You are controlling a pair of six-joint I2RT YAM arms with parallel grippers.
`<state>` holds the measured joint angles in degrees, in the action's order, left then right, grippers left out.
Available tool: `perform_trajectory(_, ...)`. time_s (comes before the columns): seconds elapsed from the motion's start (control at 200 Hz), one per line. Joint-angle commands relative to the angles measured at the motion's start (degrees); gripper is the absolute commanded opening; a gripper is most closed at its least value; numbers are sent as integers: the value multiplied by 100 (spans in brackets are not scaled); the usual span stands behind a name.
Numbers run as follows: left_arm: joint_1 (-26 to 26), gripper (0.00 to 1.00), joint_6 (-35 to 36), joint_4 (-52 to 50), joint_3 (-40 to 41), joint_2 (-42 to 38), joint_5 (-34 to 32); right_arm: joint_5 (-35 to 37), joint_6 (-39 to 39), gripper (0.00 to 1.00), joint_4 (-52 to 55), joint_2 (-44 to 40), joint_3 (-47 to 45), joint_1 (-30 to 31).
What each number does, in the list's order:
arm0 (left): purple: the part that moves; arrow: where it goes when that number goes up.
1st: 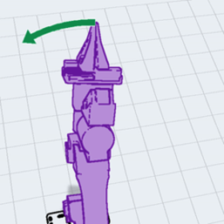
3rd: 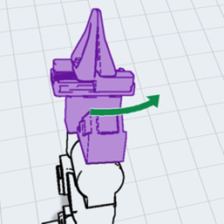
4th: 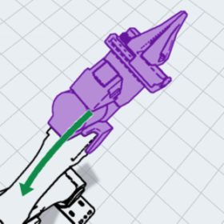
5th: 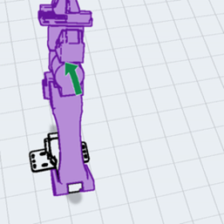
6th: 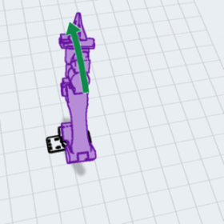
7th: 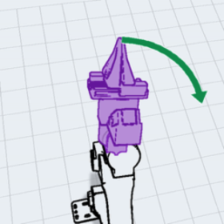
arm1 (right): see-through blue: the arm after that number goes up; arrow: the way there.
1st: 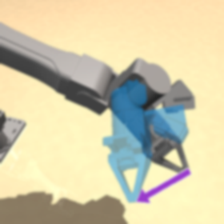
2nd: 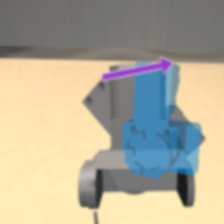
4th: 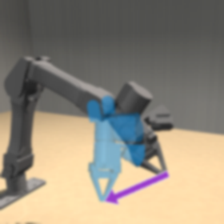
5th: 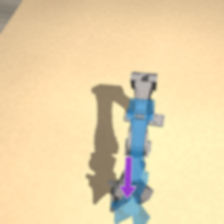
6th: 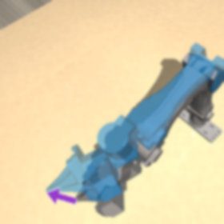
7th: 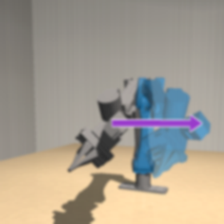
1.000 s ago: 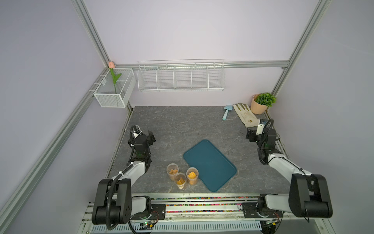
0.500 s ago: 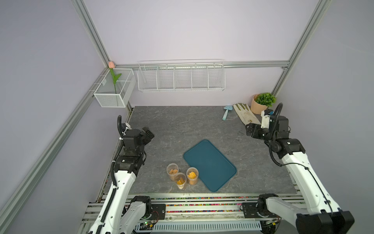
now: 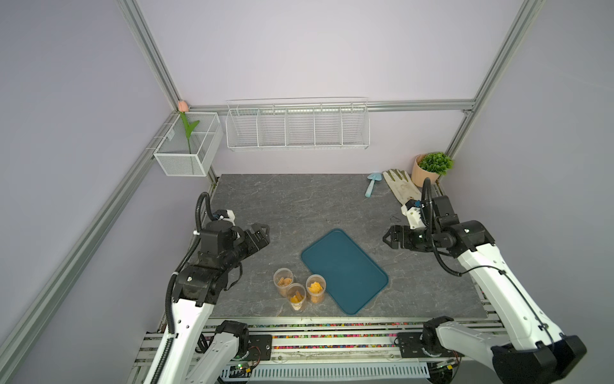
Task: Pour the cookies out of the jar
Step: Move the tray at the center of the board.
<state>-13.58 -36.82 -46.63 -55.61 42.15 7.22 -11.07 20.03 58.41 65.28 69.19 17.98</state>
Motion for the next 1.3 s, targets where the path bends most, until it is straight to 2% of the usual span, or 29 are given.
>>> perform_trajectory(0.0, -21, 99, -40, -849, 173, -263, 557, -412, 530, 88, 60, 31, -478, 379)
perform_trajectory(0.185, -21, 99, -184, -1140, 431, -424, 932, -126, 1437, 88, -498, -138, -1570, 1468)
perform_trajectory(0.315, -20, 99, -195, -1292, 616, -532, 868, -131, 1753, 88, -586, 28, -2047, 2033)
perform_trajectory(0.695, -21, 99, -353, -1118, 787, -339, 1128, -519, 2485, 88, -1238, 581, -2911, 2813)
perform_trajectory(0.79, -21, 99, -352, -1131, 844, -348, 1089, -430, 2539, 88, -1505, 642, -3170, 2832)
perform_trajectory(0.925, -20, 99, -379, -1067, 873, -270, 1140, -181, 2385, 89, -1822, 975, -3092, 2693)
perform_trajectory(1.295, -21, 99, -194, -1369, 724, -239, 865, 339, 1444, 88, -1895, 2430, -2049, 1879)
